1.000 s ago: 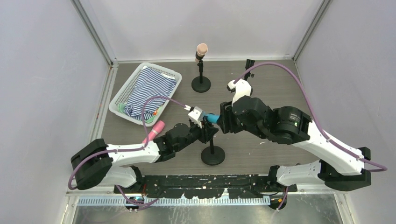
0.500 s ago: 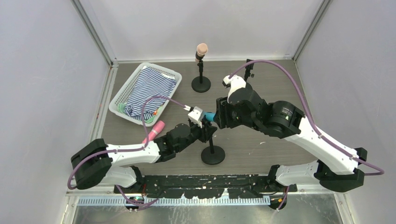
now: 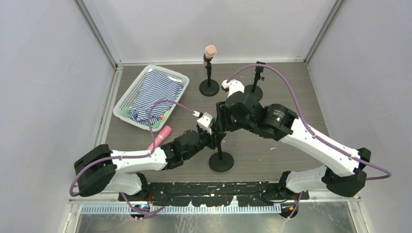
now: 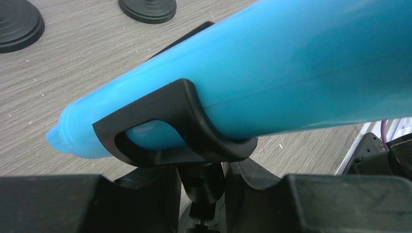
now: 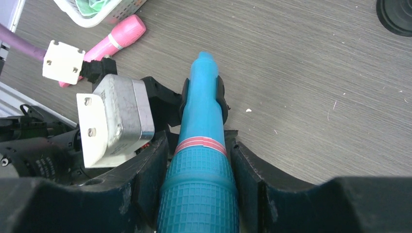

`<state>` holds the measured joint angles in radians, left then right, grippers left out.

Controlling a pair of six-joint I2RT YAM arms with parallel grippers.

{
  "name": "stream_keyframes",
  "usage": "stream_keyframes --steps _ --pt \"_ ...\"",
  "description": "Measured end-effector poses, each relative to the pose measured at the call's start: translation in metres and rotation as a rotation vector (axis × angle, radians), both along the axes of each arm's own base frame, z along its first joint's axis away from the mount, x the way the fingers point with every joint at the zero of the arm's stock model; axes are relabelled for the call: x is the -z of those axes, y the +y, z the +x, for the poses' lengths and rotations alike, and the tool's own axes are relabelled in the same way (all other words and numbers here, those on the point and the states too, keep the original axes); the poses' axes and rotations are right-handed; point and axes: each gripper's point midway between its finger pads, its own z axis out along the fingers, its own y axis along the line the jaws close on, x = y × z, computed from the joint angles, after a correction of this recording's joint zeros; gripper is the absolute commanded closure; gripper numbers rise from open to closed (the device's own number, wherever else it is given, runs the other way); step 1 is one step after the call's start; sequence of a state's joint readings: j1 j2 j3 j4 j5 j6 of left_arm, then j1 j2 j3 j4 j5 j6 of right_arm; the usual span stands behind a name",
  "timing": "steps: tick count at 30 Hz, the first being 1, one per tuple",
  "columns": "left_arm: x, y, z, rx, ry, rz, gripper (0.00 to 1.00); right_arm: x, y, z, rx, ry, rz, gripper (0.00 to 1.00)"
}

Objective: Attach the microphones to the stand

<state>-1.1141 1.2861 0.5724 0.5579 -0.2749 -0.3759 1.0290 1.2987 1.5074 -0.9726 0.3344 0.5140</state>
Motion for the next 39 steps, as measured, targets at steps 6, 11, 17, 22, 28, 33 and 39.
stream_keyframes --steps 6,11,17,22,28,33,39 --pt "0.000 0.001 0.001 -0.012 -0.007 0.008 0.99 0.006 0.003 0.005 0.000 0.005 -0.001 0.99" --pt "0.001 0.003 0.004 -0.030 -0.004 0.008 1.00 0.010 0.005 0.008 0.001 0.003 0.004 0.99" --pt "0.001 0.004 0.005 -0.043 0.006 -0.001 1.00 0.020 0.008 0.014 0.010 -0.003 0.013 0.99" --pt "0.001 0.005 0.005 -0.044 0.001 0.003 1.00 0.025 0.009 0.018 0.018 -0.005 0.018 0.99" --pt "0.001 0.005 0.005 -0.038 -0.015 0.018 1.00 0.031 0.013 0.023 0.024 0.000 0.012 0.99" --pt "0.001 0.003 0.003 -0.034 -0.016 0.017 1.00 0.034 0.014 0.025 0.023 -0.001 0.009 0.62" --pt "-0.001 0.000 -0.004 -0.022 -0.029 0.022 1.00 0.025 0.004 0.016 0.014 0.000 0.023 0.29"
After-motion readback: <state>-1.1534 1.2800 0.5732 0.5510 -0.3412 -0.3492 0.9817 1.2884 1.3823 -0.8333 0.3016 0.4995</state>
